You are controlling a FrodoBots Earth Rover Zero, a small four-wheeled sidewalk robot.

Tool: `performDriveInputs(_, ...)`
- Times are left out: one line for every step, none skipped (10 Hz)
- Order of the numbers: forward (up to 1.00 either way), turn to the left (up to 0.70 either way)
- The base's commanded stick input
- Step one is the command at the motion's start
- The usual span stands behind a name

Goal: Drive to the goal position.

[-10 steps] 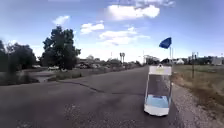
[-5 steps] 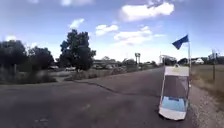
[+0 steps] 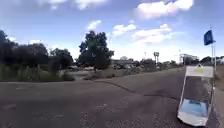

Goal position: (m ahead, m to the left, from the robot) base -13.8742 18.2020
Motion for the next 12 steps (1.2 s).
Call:
performDriveInputs(0.00, 0.00)
performDriveInputs(0.00, 0.00)
performDriveInputs(0.00, 0.00)
performDriveInputs(0.00, 0.00)
performDriveInputs(0.00, 0.00)
performDriveInputs(0.00, 0.00)
performDriveInputs(0.00, 0.00)
performDriveInputs(0.00, 0.00)
performDriveInputs(0.00, 0.05)
performDriveInputs(0.00, 0.97)
performDriveInputs(0.00, 1.00)
performDriveInputs(0.00, 1.00)
